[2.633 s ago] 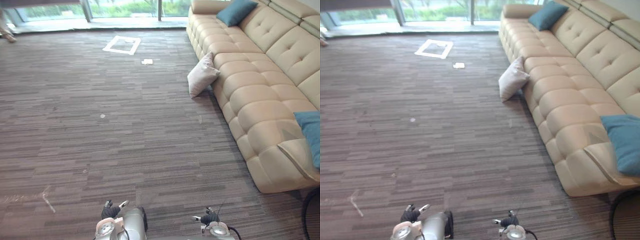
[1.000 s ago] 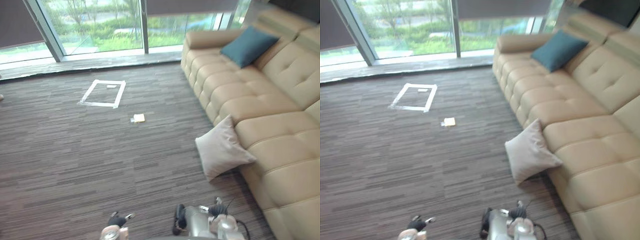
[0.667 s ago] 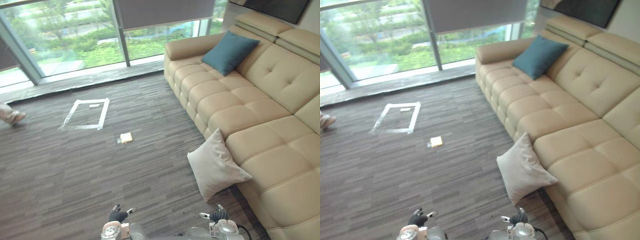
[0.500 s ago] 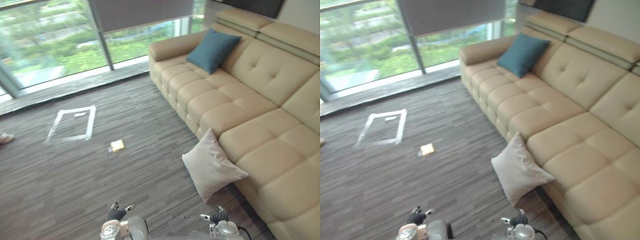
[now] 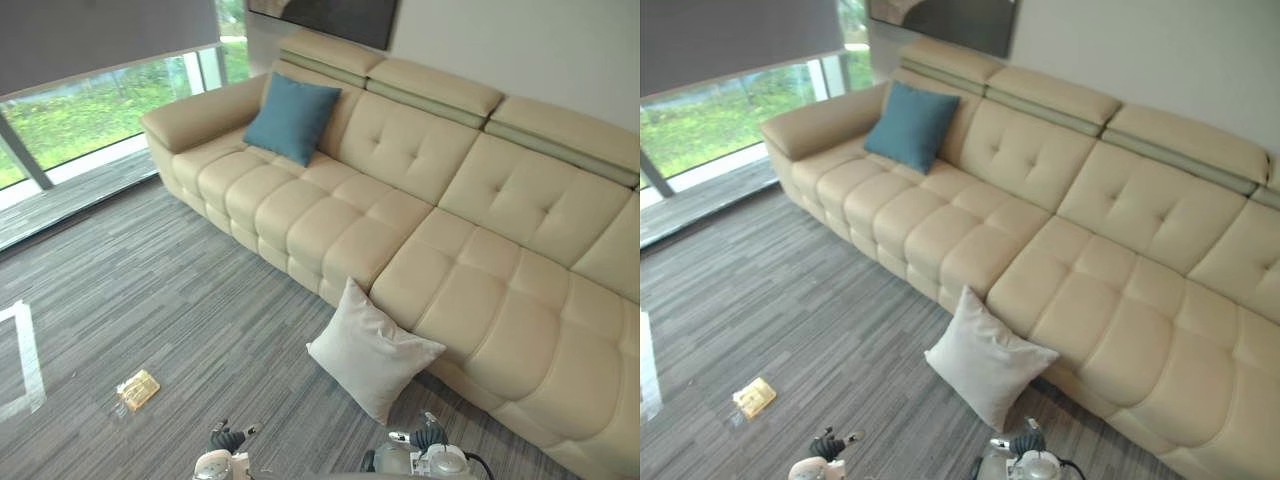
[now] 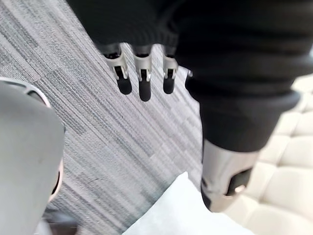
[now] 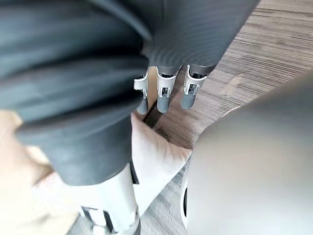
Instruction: Pick up cushions and gather them together orderly.
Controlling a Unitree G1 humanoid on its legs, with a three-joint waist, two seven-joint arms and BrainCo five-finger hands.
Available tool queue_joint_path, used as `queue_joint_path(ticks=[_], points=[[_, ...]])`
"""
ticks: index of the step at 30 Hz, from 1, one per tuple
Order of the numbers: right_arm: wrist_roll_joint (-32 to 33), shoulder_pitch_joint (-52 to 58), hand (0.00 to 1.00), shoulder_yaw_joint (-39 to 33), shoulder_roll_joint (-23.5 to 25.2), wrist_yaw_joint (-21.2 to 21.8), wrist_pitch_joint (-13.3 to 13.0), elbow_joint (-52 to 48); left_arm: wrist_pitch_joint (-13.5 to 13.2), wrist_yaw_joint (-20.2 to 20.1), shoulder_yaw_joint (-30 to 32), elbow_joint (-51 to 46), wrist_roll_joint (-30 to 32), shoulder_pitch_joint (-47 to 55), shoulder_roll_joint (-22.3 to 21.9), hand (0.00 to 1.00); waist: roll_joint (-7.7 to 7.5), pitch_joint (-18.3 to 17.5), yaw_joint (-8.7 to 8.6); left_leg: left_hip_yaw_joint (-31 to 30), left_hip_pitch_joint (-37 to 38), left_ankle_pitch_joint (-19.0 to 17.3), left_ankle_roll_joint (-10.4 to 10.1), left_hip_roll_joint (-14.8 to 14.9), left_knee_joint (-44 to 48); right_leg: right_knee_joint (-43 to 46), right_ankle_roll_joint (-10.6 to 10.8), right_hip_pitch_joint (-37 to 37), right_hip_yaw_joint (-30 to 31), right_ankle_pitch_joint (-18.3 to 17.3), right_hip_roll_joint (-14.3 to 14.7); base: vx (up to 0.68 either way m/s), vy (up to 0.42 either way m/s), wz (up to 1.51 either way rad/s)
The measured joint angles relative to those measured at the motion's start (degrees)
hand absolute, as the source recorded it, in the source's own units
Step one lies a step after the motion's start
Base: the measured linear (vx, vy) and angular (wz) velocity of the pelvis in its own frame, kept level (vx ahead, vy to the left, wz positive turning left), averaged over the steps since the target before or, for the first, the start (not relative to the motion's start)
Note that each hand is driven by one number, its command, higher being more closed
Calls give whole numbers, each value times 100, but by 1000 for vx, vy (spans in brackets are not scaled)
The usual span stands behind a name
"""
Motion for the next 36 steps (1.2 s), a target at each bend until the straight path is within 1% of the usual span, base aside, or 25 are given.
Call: queue_joint_path(ticks=[1, 2, 3, 5, 6, 7, 8, 9, 10, 11, 12, 13, 14, 15, 16, 17, 18, 19, 21, 22, 26, 30, 32, 34, 36], points=[[1, -50, 0, -45, -82, -3, -12, -43, 35, -21, -61, 39, 25, -55, -104, 0, 202, 81, -33, -43, 76, 24, -134, 123, 67, 11, -60, 163, -97, 52, 77, 366, -89, -24], [-1, -52, 0, -89, -114, -4, -12, -76, 31, -39, -61, 34, 95, -69, -151, 0, 268, 89, -42, -72, 76, 91, -224, 150, 116, 0, -57, 203, -106, 12, 92, 397, -128, -10], [-2, -41, 0, -205, -114, -6, 0, -121, 31, -69, -72, 27, 155, -92, -269, 0, 343, 68, -94, -152, 91, 200, -317, 160, 225, -5, -5, 285, -129, -152, 96, 319, -133, 5], [0, -29, 0, -209, -129, -16, 3, -143, 36, -112, -62, -51, 231, -105, -303, 0, 390, 93, -167, -332, -135, 212, -341, 321, 1138, -67, 9, 549, -146, -349, 146, 258, -132, 9], [0, 0, 0, -194, -132, -23, 3, -151, 35, -127, -52, -110, 232, -95, -312, 0, 383, 109, -170, -472, -444, 289, -459, 501, 1971, -245, -19, 756, -103, -380, 238, 206, -105, -20], [2, 17, 0, -145, -142, -26, 27, -129, 13, -129, -44, -250, 232, -27, -318, 0, 375, 118, -99, -653, -816, 253, -525, 704, 2926, -465, -36, 1019, 15, -392, 349, 237, -66, -53], [6, 22, 0, -145, -132, -30, 28, -119, -14, -129, -36, -342, 231, 23, -337, 0, 379, 119, -57, -744, -919, 40, -465, 747, 3116, -585, -38, 1180, 171, -393, 419, 229, -11, -89], [11, 24, 0, -147, -112, -34, 22, -114, -40, -128, -23, -399, 230, 56, -345, 0, 378, 115, -50, -762, -1077, -137, -359, 743, 3046, -687, -39, 1338, 348, -395, 472, 196, 20, -84], [12, 27, 0, -149, -107, -39, 23, -112, -46, -129, -22, -411, 229, 59, -344, 0, 377, 115, -41, -796, -1154, -206, -306, 713, 2894, -719, -38, 1371, 459, -394, 487, 163, 51, -100], [12, 30, 0, -148, -100, -53, 24, -109, -68, -127, -7, -419, 226, 63, -348, 0, 369, 115, 3, -1017, -1333, -280, -188, 599, 2525, -733, -13, 1370, 721, -411, 509, 172, 117, -100], [11, 5, 0, -147, -94, -68, 23, -104, -85, -125, 36, -423, 225, 61, -350, 0, 363, 113, 33, -1364, -1553, -307, -137, 468, 2264, -730, 23, 1370, 924, -423, 517, 215, 194, -127], [13, 4, 0, -144, -92, -84, 17, -100, -99, -120, 85, -424, 219, 47, -343, 0, 337, 117, 72, -1852, -1725, -290, -133, 301, 1873, -699, 106, 1364, 1188, -442, 515, 205, 202, -99], [13, 8, 0, -141, -94, -91, 16, -85, -103, -114, 89, -424, 214, 47, -337, 0, 328, 119, 83, -2028, -1749, -276, -144, 232, 1721, -673, 142, 1365, 1291, -456, 514, 183, 240, -109], [12, 9, 0, -111, -124, -111, 3, -11, -110, -92, 123, -409, 207, 51, -342, 0, 330, 115, 84, -2523, -1812, -54, -187, 104, 1291, -579, 295, 1353, 1538, -529, 526, 181, 261, -111], [12, 14, 0, 4, -144, -129, 13, 109, -117, -81, 138, -359, 196, 68, -298, 0, 259, 68, 115, -2568, -1712, 246, -330, 39, 1306, -479, 436, 1354, 1831, -614, 550, 185, 258, -107], [11, 23, 0, 60, -142, -125, 17, 121, -115, -79, 139, -320, 195, 71, -244, 0, 215, -16, 114, -2465, -1665, 221, -286, 4, 1280, -513, 491, 1355, 1942, -595, 521, 206, 244, -82], [11, 93, 0, 72, -74, -125, 14, 119, -97, -83, 138, -218, 195, 67, -152, 0, 115, -159, 79, -2259, -1627, 174, -207, -44, 1217, -656, 564, 1352, 2096, -552, 439, 193, 239, -66], [9, 146, 0, 68, 13, -125, 17, 128, -100, -83, 141, -184, 204, 60, -69, 0, -10, -187, 89, -2071, -1596, 138, -148, -106, 1189, -780, 659, 1329, 2285, -496, 373, 205, 275, -64], [8, 158, 0, 67, 90, -124, 23, 146, -92, -84, 137, -126, 215, 48, 25, 0, -165, -281, 94, -1858, -1542, 138, -142, -182, 1058, -879, 746, 1260, 2449, -431, 286, 149, 196, -56], [9, 193, 0, 63, 108, -119, 18, 218, -88, -84, 134, -86, 225, 28, 57, 0, -200, -300, 94, -1737, -1437, 145, -128, -236, 952, -958, 780, 1283, 2552, -380, 241, 118, 124, -51], [3, 175, 0, 31, 91, -118, 18, 265, -86, -84, 68, 82, 232, -6, 58, 0, -148, -293, 87, -1432, -995, 147, -124, -295, 665, -1093, 846, 1489, 2735, -335, 177, 109, 88, -45], [1, 182, 0, 9, 50, -117, 19, 273, -87, -82, 66, 96, 229, 10, -27, 0, -51, -334, 83, -1208, -792, 156, -113, -185, 399, -1113, 842, 1431, 2707, -275, 271, 44, -29, -31], [-4, 176, 0, 6, -62, -132, 11, 282, -86, -77, 66, 103, 227, 41, -146, 0, 137, -389, 84, -1067, -758, 206, -94, -111, 242, -1134, 819, 1348, 2516, -132, 356, 11, -42, -33], [-4, 162, 0, -4, -99, -150, 0, 277, -86, -49, 62, 104, 219, 56, -188, 0, 205, -365, 72, -1048, -708, 267, -91, -117, 140, -1190, 798, 1355, 2491, -112, 360, 9, -35, -17], [-2, 162, 0, -6, -102, -163, 0, 279, -85, 1, 49, 104, 208, 61, -195, 0, 199, -365, 67, -1066, -693, 326, -101, -121, 78, -1191, 787, 1353, 2435, -105, 353, -28, -39, 7]])
